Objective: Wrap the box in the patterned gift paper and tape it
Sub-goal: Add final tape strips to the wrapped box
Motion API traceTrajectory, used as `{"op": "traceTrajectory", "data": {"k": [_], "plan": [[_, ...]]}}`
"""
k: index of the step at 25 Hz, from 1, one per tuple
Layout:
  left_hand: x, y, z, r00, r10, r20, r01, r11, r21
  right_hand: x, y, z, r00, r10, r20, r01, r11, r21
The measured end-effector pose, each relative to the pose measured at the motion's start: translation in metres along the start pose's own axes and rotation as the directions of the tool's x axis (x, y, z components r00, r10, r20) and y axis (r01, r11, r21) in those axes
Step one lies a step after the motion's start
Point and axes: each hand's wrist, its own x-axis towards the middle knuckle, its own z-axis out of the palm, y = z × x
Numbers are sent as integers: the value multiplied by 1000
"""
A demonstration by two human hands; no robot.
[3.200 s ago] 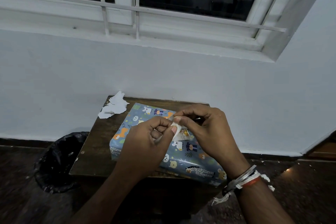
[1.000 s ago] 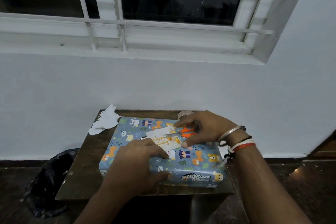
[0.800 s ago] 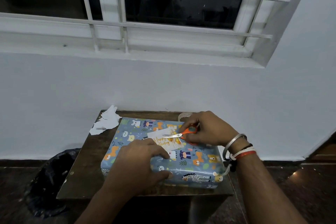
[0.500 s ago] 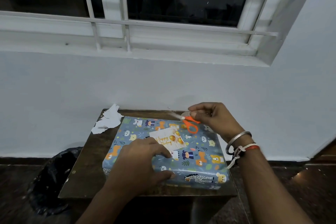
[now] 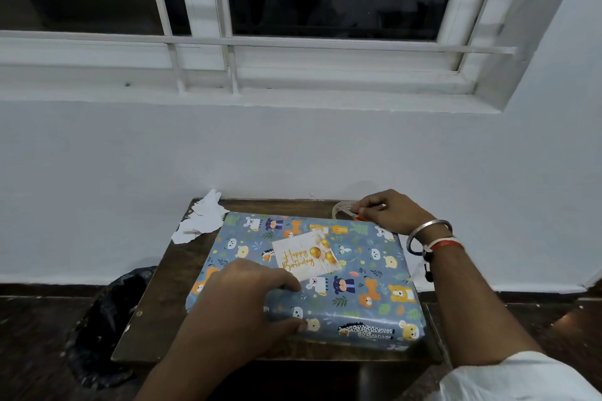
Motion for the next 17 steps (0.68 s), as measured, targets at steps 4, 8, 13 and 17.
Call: {"op": "traceTrajectory", "data": {"k": [4, 8, 13, 17], "plan": [[0, 6, 1, 1000, 0, 6, 0, 1000, 16, 12, -14, -1, 976, 115, 186, -94, 988, -119], [3, 8, 7, 999, 40, -30, -40, 999, -22, 39, -44, 2, 921, 240, 308, -73, 881, -468], [2, 2, 22, 992, 98, -84, -98, 995, 10, 47, -61, 19, 948, 184, 260, 64, 691, -720], [1, -7, 31, 978, 150, -148, -145, 989, 41, 18, -68, -16, 999, -46, 6, 40, 801, -597]]}}
